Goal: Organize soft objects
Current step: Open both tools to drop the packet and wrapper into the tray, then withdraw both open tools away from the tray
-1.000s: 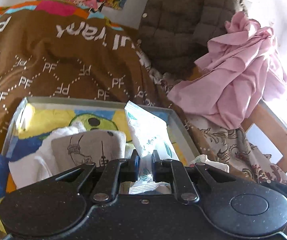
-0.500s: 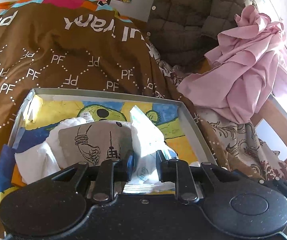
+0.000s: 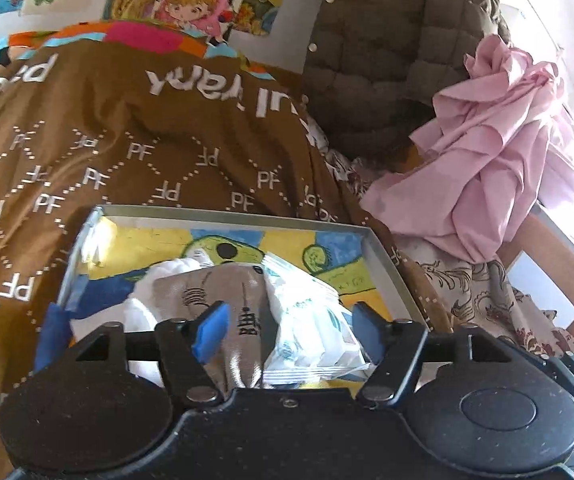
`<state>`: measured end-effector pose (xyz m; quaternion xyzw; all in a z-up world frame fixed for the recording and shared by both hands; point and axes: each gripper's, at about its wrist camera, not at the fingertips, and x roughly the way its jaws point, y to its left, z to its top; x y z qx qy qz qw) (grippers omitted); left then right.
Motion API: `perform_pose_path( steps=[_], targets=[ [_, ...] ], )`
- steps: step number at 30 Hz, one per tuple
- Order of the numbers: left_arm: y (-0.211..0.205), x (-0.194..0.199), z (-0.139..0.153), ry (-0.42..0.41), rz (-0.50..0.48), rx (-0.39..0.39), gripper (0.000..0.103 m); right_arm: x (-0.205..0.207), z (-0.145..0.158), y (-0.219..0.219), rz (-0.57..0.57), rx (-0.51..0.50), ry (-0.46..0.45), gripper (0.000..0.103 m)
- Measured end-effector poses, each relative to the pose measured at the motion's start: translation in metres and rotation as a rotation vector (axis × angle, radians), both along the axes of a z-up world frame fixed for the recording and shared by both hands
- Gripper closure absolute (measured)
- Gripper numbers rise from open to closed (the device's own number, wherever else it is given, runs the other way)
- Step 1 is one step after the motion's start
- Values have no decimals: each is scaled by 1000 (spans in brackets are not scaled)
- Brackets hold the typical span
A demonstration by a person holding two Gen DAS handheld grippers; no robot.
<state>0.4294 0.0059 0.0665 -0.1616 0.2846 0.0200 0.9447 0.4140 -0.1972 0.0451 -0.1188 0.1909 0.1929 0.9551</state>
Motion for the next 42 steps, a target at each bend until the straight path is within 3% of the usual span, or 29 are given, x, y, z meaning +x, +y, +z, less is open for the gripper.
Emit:
perform_pose_path(
  steps=[3, 5, 7, 19, 29, 36, 42],
  targets=[
    [1, -9, 5, -3, 12, 14, 28, -3, 7, -7, -5, 49, 6, 34],
    [2, -17, 10, -10, 22, 30, 19, -8, 12, -11, -9, 80, 3, 30],
    [3, -25, 15, -20, 32, 38, 16, -12, 17, -16, -13, 114, 1, 23],
    [3, -87, 50, -90, 65, 76, 3, -53, 49, -36, -10, 227, -16, 9],
    [-7, -156, 69, -175, 69, 141, 1, -99, 69, -52, -27, 336, -25, 2],
    [-21, -205, 69, -209, 68, 182, 1, -140, 75, -53, -17, 341, -41, 0],
    [-20, -244, 69, -225, 74, 155, 1, -175, 76, -50, 1, 315, -51, 0]
  ],
)
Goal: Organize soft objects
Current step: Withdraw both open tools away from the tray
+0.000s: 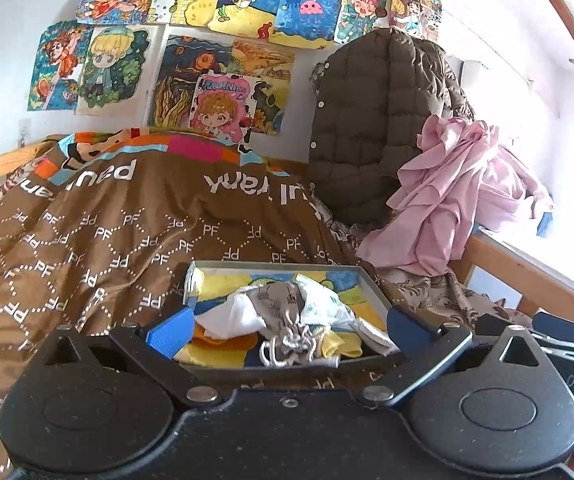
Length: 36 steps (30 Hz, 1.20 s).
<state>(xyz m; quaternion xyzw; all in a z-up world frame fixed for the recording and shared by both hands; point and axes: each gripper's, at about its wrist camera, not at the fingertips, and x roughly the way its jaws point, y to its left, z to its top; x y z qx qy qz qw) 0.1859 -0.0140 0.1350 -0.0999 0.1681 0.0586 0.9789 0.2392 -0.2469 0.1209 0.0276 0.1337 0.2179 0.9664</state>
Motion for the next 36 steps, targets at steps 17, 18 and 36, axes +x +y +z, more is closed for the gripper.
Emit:
perform_pose_path(
  steps=[17, 18, 36],
  targets=[
    [4, -82, -9, -28, 4, 63, 1, -75, -5, 2, 30, -11, 5, 0],
    [3, -86, -10, -27, 0, 66, 1, -78, -4, 2, 31, -11, 3, 0],
    [-4, -122, -17, -33, 8, 60, 1, -109, -8, -1, 19, 5, 14, 0]
  ],
)
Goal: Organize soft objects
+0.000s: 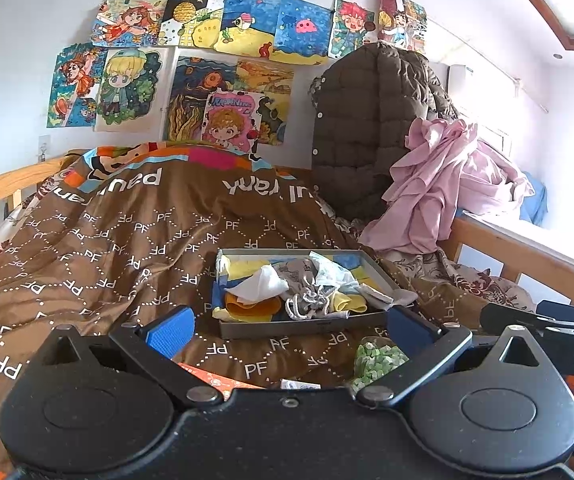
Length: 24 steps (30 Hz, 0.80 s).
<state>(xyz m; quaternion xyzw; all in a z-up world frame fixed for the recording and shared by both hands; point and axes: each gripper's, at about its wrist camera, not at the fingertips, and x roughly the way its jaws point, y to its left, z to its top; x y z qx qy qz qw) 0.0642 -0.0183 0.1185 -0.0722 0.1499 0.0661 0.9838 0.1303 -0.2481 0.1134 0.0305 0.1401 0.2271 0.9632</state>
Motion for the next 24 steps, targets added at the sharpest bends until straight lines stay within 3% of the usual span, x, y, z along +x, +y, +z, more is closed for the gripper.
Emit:
perform_pose_path(
  steps=[10, 24],
  targets=[
    [9, -3, -6, 22, 25, -15, 1, -7, -2, 2, 4, -6, 13, 0],
    [23, -24, -37, 91, 80, -48, 1, -23, -18, 16, 20, -44, 127, 0]
  ],
)
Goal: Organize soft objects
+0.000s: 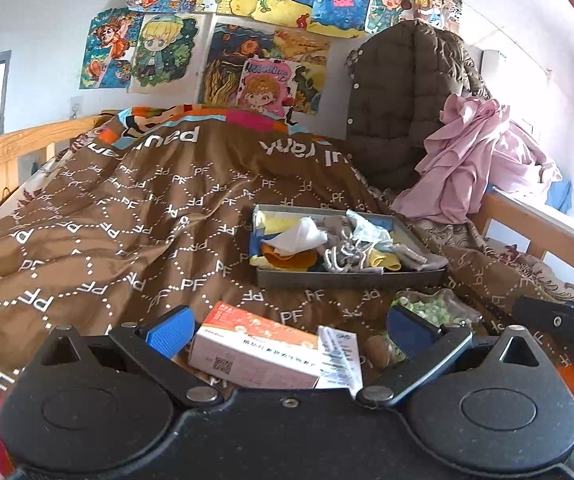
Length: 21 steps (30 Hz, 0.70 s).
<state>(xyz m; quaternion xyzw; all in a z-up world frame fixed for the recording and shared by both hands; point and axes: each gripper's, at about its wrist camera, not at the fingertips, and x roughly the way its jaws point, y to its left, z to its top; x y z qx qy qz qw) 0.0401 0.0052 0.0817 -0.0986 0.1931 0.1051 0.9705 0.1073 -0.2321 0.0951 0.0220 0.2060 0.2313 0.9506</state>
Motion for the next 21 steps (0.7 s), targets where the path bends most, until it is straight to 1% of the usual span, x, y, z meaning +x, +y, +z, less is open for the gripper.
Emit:
perform_pose_path(
  steps=[3, 5, 8, 12, 17, 21],
  targets=[
    [2, -6, -3, 15, 9, 7, 1, -5, -7, 6, 21, -3, 36, 0],
    [3, -10, -6, 29, 16, 3, 1, -7, -10, 10, 31, -15, 44, 0],
    [7, -15, -10, 59, 20, -25, 1, -12, -13, 15, 42, -29, 47, 0],
    [10, -22, -14, 68, 42, -51, 1, -15, -15, 17, 31, -29, 61, 0],
    [13, -28, -15, 80, 70, -54, 1, -17, -17, 17, 24, -30, 67, 0],
    [12, -30, -21, 108, 66, -47, 1, -20, -18, 20, 26, -39, 75, 0]
  ],
)
